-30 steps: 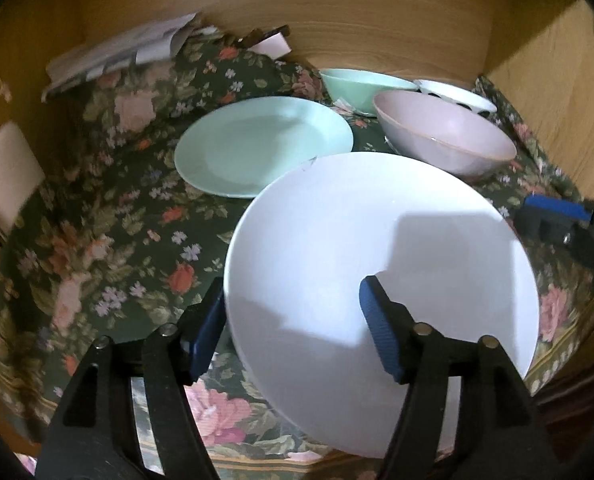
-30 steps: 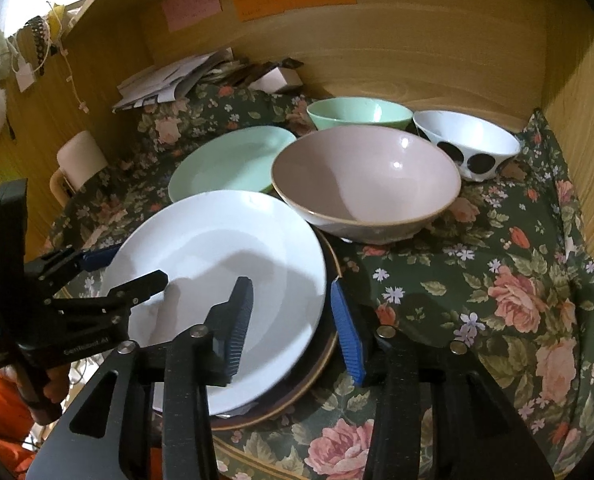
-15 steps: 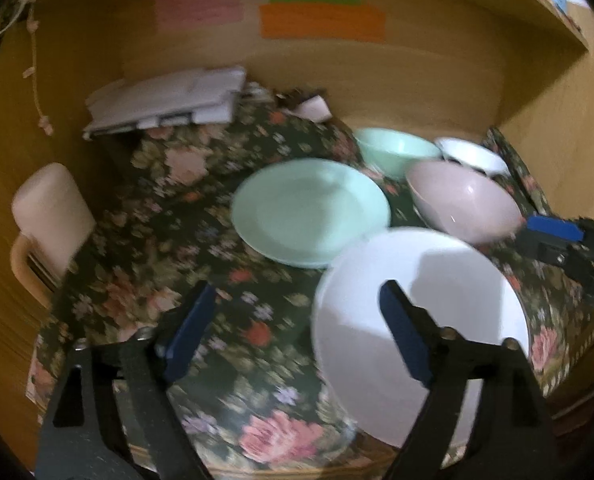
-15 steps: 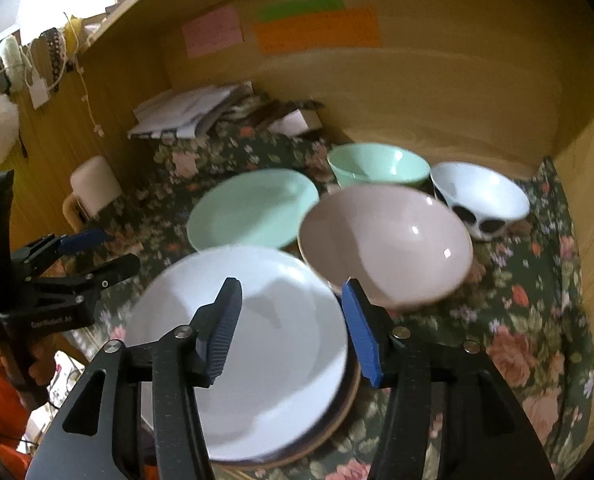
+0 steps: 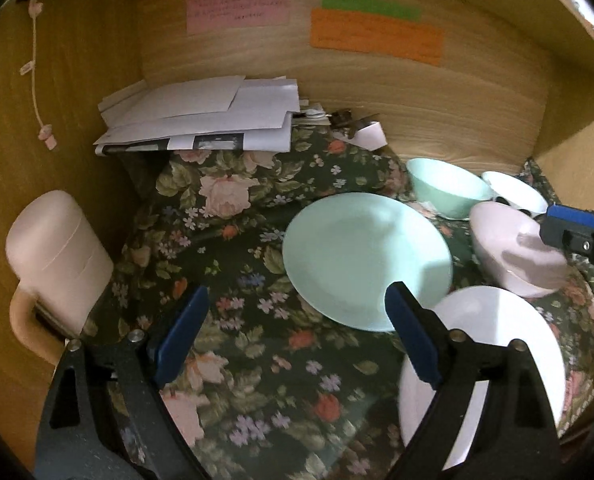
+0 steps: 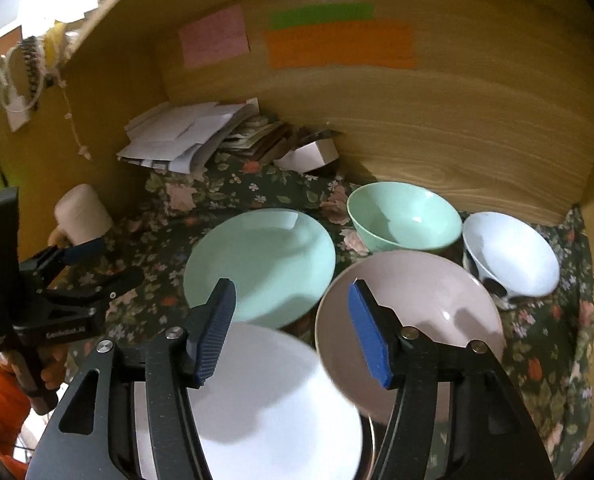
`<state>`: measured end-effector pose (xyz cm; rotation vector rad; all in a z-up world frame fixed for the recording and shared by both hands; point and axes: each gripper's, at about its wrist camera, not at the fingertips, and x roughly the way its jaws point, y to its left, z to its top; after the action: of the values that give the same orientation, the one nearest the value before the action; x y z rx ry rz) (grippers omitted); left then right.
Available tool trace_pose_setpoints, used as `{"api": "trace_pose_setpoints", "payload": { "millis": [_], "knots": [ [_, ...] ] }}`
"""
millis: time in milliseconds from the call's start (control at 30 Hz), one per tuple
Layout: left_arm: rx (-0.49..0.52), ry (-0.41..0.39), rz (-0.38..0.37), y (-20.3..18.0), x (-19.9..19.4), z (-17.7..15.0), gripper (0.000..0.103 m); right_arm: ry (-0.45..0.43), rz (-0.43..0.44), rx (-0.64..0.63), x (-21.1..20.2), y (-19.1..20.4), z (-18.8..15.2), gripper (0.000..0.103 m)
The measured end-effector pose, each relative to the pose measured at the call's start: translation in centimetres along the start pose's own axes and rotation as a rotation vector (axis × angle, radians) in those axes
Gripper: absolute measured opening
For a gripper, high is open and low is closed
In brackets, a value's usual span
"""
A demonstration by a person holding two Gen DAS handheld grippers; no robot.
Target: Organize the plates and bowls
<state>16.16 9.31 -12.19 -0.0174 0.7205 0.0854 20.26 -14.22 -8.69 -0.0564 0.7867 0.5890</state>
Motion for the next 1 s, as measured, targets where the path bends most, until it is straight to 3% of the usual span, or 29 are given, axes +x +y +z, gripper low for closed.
{"api": "trace_pose_setpoints", "payload": {
  "millis": [533,633,900,1000],
  "knots": [
    [-0.009,0.208,-0.069,1.6,8.4,1.3,0.089,0.261,-0.044,-0.033,11.6,-1.1,3.8,0.055],
    [-0.019,0.242,-0.082,1.7,9.6,1.2,0.086,0.303,-0.057,-0.029,12.9,-1.6,4.0,0.046],
    [-0.052,0.311,-0.172,1.8,11.4,0.8,0.058,0.396,-0.078,-0.066,15.0,-1.8,4.7,0.037],
    [-0.042,0.323,-0.188,1.4,11.9,0.8,0.054,0.438,-0.056,-0.064,15.6,-1.8,5.0,0.032]
  ]
}}
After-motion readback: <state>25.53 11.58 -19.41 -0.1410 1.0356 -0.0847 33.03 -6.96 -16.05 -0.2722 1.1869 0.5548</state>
